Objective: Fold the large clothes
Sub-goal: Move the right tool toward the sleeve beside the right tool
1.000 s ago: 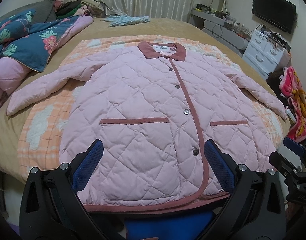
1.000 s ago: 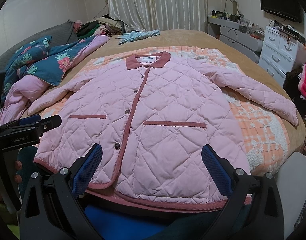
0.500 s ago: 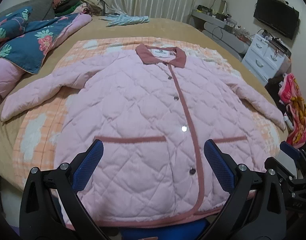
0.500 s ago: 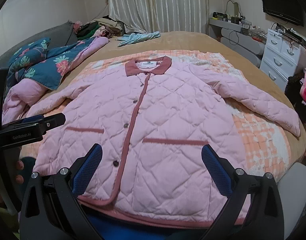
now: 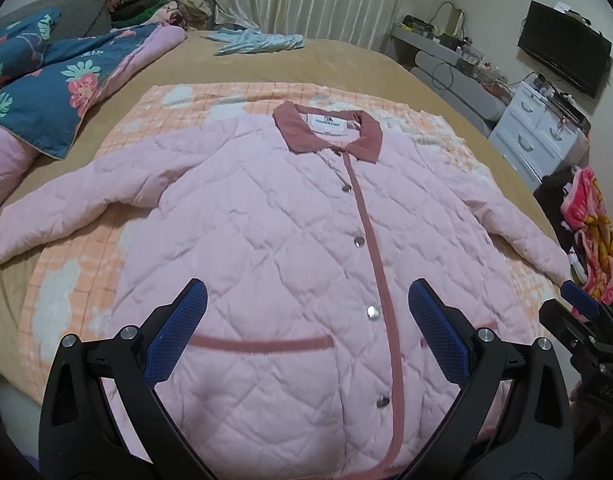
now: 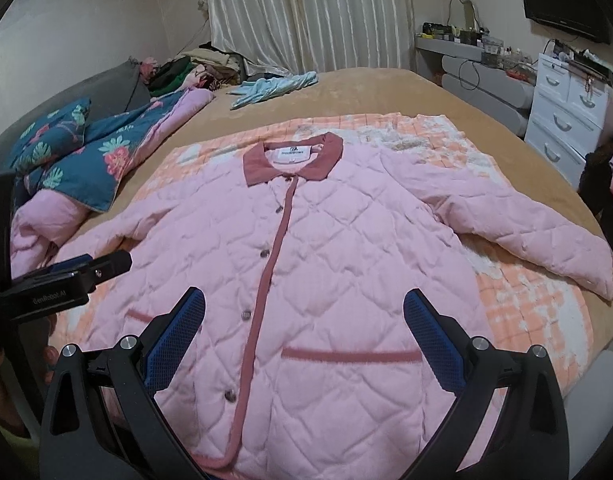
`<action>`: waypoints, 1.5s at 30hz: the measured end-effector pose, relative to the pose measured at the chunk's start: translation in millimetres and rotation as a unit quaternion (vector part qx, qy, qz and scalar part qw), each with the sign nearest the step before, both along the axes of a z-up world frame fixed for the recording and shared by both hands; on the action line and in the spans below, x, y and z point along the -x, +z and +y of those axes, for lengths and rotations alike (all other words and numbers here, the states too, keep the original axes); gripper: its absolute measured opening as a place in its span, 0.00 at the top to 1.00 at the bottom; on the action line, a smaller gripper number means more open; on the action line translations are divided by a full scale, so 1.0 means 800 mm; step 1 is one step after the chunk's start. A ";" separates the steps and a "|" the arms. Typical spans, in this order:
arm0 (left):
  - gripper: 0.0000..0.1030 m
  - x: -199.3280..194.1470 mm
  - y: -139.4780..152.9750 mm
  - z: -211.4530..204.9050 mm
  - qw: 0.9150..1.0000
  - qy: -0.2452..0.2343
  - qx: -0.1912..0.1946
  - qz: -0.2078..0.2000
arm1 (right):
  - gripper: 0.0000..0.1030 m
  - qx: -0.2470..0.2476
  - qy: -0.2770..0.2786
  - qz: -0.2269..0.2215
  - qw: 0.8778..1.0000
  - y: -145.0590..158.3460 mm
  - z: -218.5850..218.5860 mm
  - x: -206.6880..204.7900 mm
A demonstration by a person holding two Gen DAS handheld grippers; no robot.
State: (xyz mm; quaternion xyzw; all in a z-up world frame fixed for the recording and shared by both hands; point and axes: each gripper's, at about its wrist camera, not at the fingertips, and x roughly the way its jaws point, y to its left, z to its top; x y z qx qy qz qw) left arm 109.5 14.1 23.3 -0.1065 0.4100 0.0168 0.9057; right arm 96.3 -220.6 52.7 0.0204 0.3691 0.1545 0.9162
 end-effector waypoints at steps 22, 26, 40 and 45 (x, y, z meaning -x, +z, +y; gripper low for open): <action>0.08 -0.130 -0.001 -0.032 0.999 -0.031 0.012 0.022 | 0.04 -0.021 -0.120 0.005 0.993 -0.005 -0.101 -0.120; 0.08 -0.154 -0.010 -0.039 0.999 -0.034 0.015 0.028 | 0.04 -0.031 -0.157 0.014 0.987 -0.019 -0.139 -0.137; 0.08 -0.230 -0.046 -0.066 0.998 -0.041 0.015 0.046 | 0.04 -0.071 -0.329 0.063 0.939 -0.093 -0.300 -0.173; 0.08 -0.253 -0.062 -0.074 0.997 -0.054 0.024 0.059 | 0.04 -0.073 -0.381 0.074 0.919 -0.117 -0.346 -0.178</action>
